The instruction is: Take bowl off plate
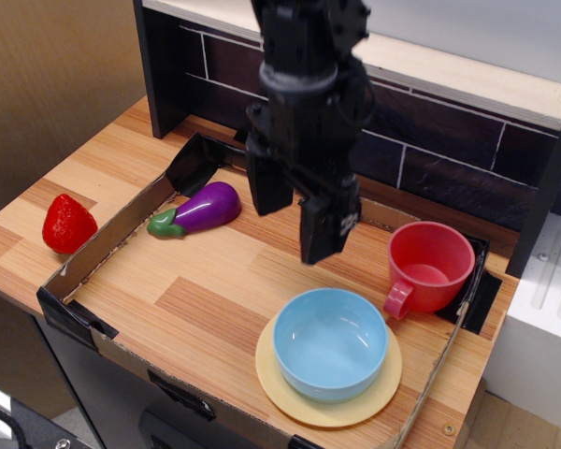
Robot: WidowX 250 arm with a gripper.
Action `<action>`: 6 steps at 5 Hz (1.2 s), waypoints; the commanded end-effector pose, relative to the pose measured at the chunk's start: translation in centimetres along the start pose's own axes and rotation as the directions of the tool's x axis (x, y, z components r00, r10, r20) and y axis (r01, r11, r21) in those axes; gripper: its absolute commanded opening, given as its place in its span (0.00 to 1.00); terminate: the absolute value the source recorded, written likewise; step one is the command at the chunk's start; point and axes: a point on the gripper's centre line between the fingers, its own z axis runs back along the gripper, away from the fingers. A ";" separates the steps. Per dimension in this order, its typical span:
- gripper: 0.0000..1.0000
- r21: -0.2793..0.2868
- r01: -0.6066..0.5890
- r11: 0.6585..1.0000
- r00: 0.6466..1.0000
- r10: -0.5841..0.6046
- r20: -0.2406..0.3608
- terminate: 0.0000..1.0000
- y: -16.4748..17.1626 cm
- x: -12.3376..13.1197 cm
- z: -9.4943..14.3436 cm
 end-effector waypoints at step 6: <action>0.00 0.023 0.062 0.998 0.998 -0.062 -0.007 0.00 -0.3 0.3 -4.7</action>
